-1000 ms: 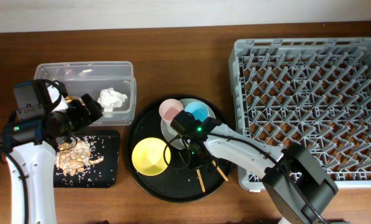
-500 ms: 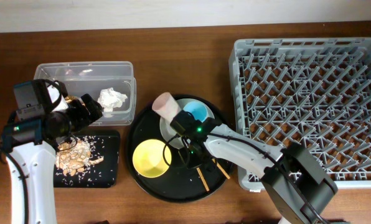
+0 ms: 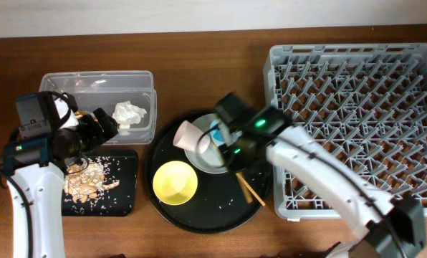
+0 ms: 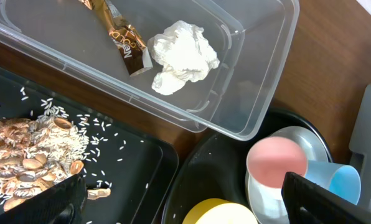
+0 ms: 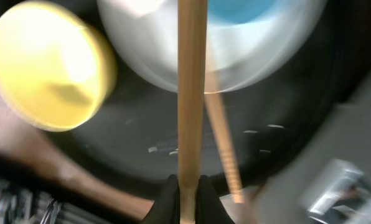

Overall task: Sort waste into correct bins and load items into the dishwasher rack
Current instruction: 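Carry the chopstick with the right gripper into the dish rack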

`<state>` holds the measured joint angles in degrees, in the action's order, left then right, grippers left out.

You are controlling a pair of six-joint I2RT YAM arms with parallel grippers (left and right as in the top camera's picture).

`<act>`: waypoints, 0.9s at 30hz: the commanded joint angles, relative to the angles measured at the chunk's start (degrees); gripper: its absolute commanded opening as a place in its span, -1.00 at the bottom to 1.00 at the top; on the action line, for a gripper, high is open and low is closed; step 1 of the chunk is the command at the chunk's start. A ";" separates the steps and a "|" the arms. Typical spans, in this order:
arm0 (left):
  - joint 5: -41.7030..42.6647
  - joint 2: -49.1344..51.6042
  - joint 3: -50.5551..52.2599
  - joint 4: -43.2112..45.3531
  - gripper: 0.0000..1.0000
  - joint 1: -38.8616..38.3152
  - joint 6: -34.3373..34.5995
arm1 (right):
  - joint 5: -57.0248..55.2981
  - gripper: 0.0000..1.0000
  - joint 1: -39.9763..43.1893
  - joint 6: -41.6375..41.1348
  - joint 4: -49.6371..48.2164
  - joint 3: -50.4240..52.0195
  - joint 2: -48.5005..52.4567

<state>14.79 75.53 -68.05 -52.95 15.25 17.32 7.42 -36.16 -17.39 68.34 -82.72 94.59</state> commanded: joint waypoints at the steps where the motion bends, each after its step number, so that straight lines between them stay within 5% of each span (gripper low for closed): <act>1: 0.48 -0.66 -0.79 0.13 0.99 0.20 -0.48 | -0.61 -0.92 9.92 6.49 2.62 -0.94 -1.75; 7: 0.48 -0.66 -0.79 0.11 0.99 0.20 -0.48 | -0.42 -0.91 29.55 14.01 -4.35 -0.94 -1.49; 17: 0.48 -0.66 -0.79 0.13 0.99 0.20 -0.48 | 1.42 -0.91 30.56 16.04 -14.84 -0.92 7.50; 22: 0.48 -0.66 -0.79 0.13 0.99 0.20 -0.48 | 1.60 -0.24 30.58 15.89 -16.33 -0.92 8.02; 27: 0.46 -0.66 -0.79 0.11 0.99 0.20 -0.48 | 4.68 -0.24 30.10 16.17 -2.40 -11.10 7.23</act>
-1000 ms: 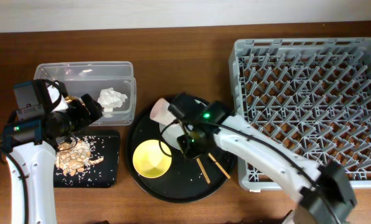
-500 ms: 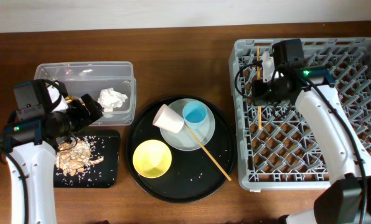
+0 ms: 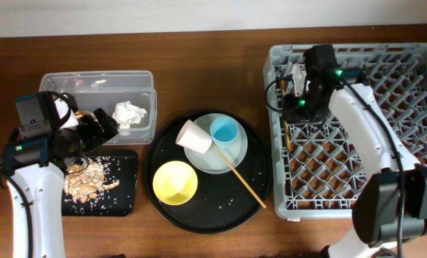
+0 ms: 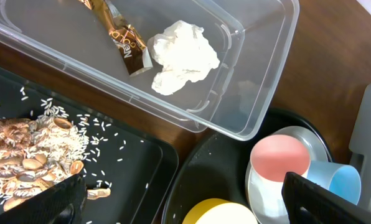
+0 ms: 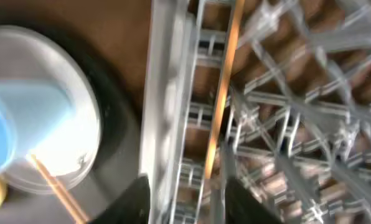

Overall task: Sort waste into correct bins and load items into the dishwasher rack
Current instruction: 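Carry the chopstick with the right gripper into the dish rack, then return the right gripper to grasp the second chopstick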

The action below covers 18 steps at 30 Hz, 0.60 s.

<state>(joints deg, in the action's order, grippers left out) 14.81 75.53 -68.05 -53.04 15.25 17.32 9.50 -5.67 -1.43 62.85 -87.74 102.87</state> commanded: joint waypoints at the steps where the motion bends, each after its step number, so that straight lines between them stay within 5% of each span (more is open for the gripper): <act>1: 0.46 -0.66 -0.79 0.22 0.99 0.20 -0.48 | 3.65 -0.24 -1.66 2.43 8.57 -9.73 -1.25; 6: 0.46 -0.66 -0.79 0.20 0.99 0.20 -0.48 | 3.32 -0.21 -14.91 5.73 17.81 -11.06 -1.51; 10: 0.44 -0.66 -0.79 0.22 0.99 0.20 -0.48 | 0.98 0.04 -22.71 5.46 18.43 -4.20 -1.51; 18: 0.46 -0.66 -0.79 0.20 0.99 0.20 -0.48 | 0.81 0.19 -26.49 5.49 4.44 15.08 -1.51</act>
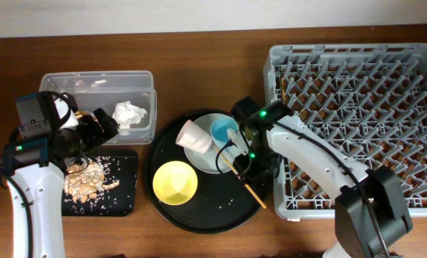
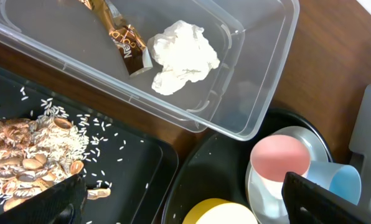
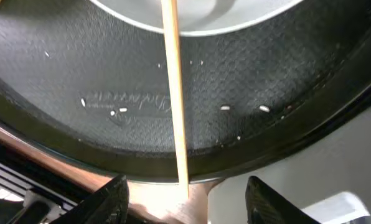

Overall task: Sort waste into correct bins and load items into the dishwasher rack
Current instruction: 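Return the right gripper to grasp the second chopstick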

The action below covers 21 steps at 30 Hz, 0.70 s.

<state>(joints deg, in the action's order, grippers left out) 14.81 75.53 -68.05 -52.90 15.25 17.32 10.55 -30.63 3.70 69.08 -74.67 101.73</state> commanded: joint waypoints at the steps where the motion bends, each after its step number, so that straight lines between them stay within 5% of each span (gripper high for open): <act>1: 0.46 -0.66 -0.79 0.09 0.99 0.20 -0.48 | -0.24 0.18 -2.73 0.35 -4.33 3.98 -0.37; 12: 0.46 -0.66 -0.79 0.09 0.99 0.20 -0.48 | -0.28 0.06 -4.61 0.35 -22.69 15.65 -0.31; 21: 0.44 -0.66 -0.79 0.09 0.99 0.20 -0.48 | -0.28 -0.44 -4.61 0.35 -21.46 15.63 -0.31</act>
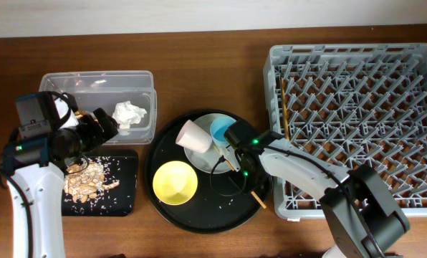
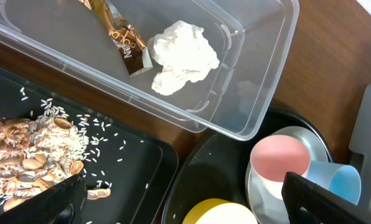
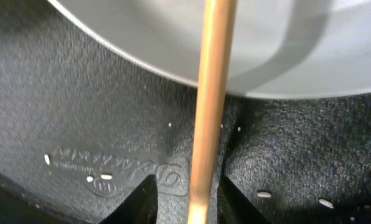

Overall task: Sort waste into correct bins and load items into the dishwasher rack
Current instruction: 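Return the right gripper to grasp the second chopstick, then place the second chopstick into the dish rack with the right gripper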

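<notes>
A wooden chopstick (image 1: 253, 192) lies on the round black tray (image 1: 199, 211), its upper end resting on the grey plate (image 1: 203, 160). My right gripper (image 1: 236, 159) is low over it. In the right wrist view the right gripper (image 3: 190, 202) is open, and the chopstick (image 3: 213, 93) runs between its fingers with a gap on the left. Another chopstick (image 1: 286, 107) lies in the dishwasher rack (image 1: 357, 115). A pink cup (image 2: 279, 162), a blue cup (image 1: 223, 131) and a yellow bowl (image 1: 175, 182) sit on the tray. My left gripper (image 1: 102, 125) hangs open and holds nothing.
A clear bin (image 1: 92, 82) holds a crumpled tissue (image 1: 130, 112) and a brown wrapper (image 2: 126, 40). A black rectangular tray (image 1: 120, 197) below it carries nut shells and rice (image 1: 84, 179). Rice grains dot the round tray.
My right gripper has come down close to the chopstick on the tray and its fingers have narrowed around it. The left arm has not moved.
My right gripper was shut on one chopstick over the round tray while a second lay there. Then it was over the rack's left edge, with that chopstick in the rack. Later it was open above the second chopstick, and now sits low astride it.
</notes>
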`<state>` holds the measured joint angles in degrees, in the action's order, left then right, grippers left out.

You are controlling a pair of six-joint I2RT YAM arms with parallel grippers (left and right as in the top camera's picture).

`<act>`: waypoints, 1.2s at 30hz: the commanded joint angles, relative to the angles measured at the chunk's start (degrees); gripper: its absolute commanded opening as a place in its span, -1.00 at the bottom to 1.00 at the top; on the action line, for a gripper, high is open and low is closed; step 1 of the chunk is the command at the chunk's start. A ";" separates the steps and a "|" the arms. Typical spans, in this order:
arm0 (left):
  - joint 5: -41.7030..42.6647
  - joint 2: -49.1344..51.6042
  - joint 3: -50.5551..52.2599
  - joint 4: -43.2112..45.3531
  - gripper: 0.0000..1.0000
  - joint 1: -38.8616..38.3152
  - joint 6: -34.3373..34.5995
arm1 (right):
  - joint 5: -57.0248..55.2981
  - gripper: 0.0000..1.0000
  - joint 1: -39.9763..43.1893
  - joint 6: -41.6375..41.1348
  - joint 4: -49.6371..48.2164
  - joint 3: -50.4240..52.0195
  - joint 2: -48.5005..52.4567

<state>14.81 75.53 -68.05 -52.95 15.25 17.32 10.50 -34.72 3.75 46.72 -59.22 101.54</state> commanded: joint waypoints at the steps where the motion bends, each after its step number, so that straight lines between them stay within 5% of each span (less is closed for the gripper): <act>1: 0.46 -0.66 -0.79 0.13 0.99 0.20 -0.48 | -0.22 -0.47 -0.52 0.31 1.20 0.17 -0.11; 13: 0.46 -0.66 -0.79 0.13 0.99 0.20 -0.48 | -0.22 -0.79 -0.52 0.33 4.24 0.02 -0.24; 22: 0.46 -0.66 -0.79 0.11 0.99 0.20 -0.48 | -0.24 -0.91 -0.52 0.55 19.17 -7.82 -0.92; 31: 0.46 -0.66 -0.79 0.13 0.99 0.20 -0.48 | -1.62 -0.91 -0.46 0.48 25.49 -13.86 -20.81; 36: 0.46 -0.66 -0.79 0.11 0.99 0.20 -0.48 | -9.49 -0.92 16.41 -6.19 16.59 -14.86 -22.75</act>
<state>14.79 75.53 -68.05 -52.93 15.25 17.32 3.05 -26.98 -0.03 66.67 -73.19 78.63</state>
